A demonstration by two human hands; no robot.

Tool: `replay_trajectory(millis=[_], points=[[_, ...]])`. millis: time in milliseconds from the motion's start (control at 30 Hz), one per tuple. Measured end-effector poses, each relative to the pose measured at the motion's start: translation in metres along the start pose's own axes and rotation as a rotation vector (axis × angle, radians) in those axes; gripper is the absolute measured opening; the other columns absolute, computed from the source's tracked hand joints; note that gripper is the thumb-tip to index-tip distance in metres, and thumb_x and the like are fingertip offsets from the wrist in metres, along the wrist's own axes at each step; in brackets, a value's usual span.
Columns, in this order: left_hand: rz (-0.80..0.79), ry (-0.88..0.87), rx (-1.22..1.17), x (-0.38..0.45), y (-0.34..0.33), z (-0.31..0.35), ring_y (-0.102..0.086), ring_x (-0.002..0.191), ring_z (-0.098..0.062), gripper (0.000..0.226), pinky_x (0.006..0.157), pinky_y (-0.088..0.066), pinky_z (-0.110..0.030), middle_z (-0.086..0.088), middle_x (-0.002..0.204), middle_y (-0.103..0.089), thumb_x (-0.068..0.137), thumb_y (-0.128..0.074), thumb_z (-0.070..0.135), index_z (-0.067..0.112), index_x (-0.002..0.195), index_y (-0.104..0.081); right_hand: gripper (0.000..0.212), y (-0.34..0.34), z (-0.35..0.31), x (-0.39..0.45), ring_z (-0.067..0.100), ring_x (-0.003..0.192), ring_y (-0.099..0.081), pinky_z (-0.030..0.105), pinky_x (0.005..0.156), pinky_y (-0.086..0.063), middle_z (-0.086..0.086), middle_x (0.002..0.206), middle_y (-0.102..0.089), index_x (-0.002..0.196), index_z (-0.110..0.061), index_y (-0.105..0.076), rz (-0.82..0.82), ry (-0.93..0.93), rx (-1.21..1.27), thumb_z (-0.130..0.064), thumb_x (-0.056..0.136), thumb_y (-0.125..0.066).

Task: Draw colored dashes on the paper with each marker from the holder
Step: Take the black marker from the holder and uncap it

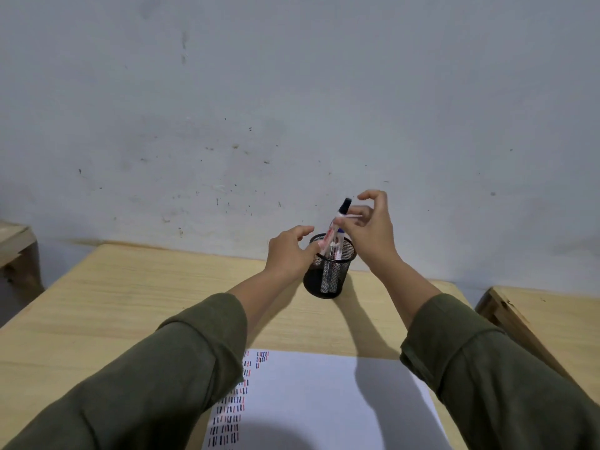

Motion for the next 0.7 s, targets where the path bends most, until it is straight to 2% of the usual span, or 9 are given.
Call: replay_trajectory(millis=[67,167,300,400,467,500,567,633,700], points=[[0.053,-0.028,-0.103,-0.004,0.012,0.015,-0.056,0.118,-0.012,0.039,0.103,-0.041,-0.029,0.002,0.127,-0.063,0.088,-0.060,0.033,0.020,0.125,-0.060,0.047,0.012,-0.019,0.000,0.020,0.082,-0.069,0.029,0.077,-0.054,0.003,0.087,-0.067,0.097,-0.030,-0.038,0.050,0.012,0.128,-0.004,0.077,-0.071],[0.106,-0.090,-0.262,-0.013,0.032,0.046,-0.056,0.108,-0.005,0.033,0.099,-0.040,-0.022,0.005,0.122,-0.065,0.092,-0.055,0.032,0.021,0.122,-0.062,0.040,0.020,-0.045,-0.010,0.006,0.075,-0.068,0.026,0.077,-0.052,0.001,0.087,-0.072,0.102,-0.021,-0.039,0.014,-0.006,0.250,-0.007,0.080,-0.070],[0.001,-0.089,-0.505,-0.035,0.041,0.078,-0.055,0.118,-0.009,0.033,0.101,-0.043,-0.030,0.004,0.127,-0.063,0.094,-0.052,0.032,0.025,0.125,-0.058,0.033,0.010,-0.057,-0.046,0.024,0.086,-0.066,0.038,0.083,-0.049,0.012,0.097,-0.073,0.097,-0.018,-0.045,-0.178,-0.107,0.342,-0.010,0.079,-0.071],[-0.111,-0.064,-0.586,-0.059,0.039,0.088,-0.059,0.104,-0.003,0.028,0.082,-0.046,-0.020,0.008,0.114,-0.066,0.096,-0.049,0.023,0.023,0.122,-0.059,0.030,0.007,-0.060,-0.077,0.024,0.078,-0.065,0.034,0.075,-0.046,0.013,0.093,-0.073,0.095,-0.017,-0.046,-0.249,-0.142,0.373,-0.007,0.080,-0.070],[-0.096,-0.022,-0.636,-0.074,0.043,0.085,-0.060,0.089,0.003,0.025,0.067,-0.046,-0.009,0.007,0.104,-0.067,0.095,-0.050,0.017,0.018,0.117,-0.063,0.028,0.006,-0.064,-0.098,0.018,0.070,-0.067,0.028,0.068,-0.047,0.009,0.085,-0.075,0.099,-0.015,-0.048,-0.292,-0.172,0.418,-0.005,0.082,-0.067],[-0.069,0.006,-0.669,-0.081,0.045,0.080,-0.060,0.086,0.003,0.024,0.064,-0.045,-0.008,0.007,0.099,-0.067,0.094,-0.052,0.015,0.015,0.115,-0.064,0.027,0.005,-0.065,-0.108,0.017,0.069,-0.067,0.025,0.065,-0.048,0.009,0.084,-0.075,0.102,-0.013,-0.048,-0.314,-0.198,0.443,-0.005,0.083,-0.066],[-0.003,0.072,-0.746,-0.094,0.048,0.067,-0.061,0.088,-0.002,0.022,0.067,-0.043,-0.013,0.009,0.092,-0.066,0.093,-0.055,0.015,0.015,0.111,-0.066,0.029,0.005,-0.067,-0.127,0.018,0.071,-0.066,0.025,0.063,-0.049,0.012,0.091,-0.074,0.109,-0.012,-0.050,-0.364,-0.245,0.438,-0.013,0.085,-0.066],[0.074,0.158,-0.837,-0.107,0.051,0.053,-0.059,0.093,-0.008,0.014,0.074,-0.042,-0.018,0.010,0.087,-0.065,0.091,-0.058,0.017,0.020,0.101,-0.067,0.036,0.003,-0.070,-0.146,0.019,0.074,-0.064,0.027,0.068,-0.047,0.015,0.100,-0.072,0.115,-0.014,-0.052,-0.439,-0.272,0.448,-0.028,0.084,-0.064],[0.159,0.254,-0.909,-0.121,0.053,0.039,-0.058,0.095,-0.011,0.005,0.084,-0.044,-0.022,0.009,0.084,-0.066,0.088,-0.063,0.019,0.022,0.086,-0.067,0.047,0.000,-0.072,-0.166,0.020,0.074,-0.063,0.028,0.069,-0.049,0.019,0.105,-0.068,0.120,-0.016,-0.053,-0.503,-0.314,0.577,-0.038,0.079,-0.062]])
Point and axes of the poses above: each hand's wrist, its own x-axis towards the middle knuckle, its own y-axis out of the back of the hand, z = x × y, the point moved 8 cm from there along x, towards the middle knuckle
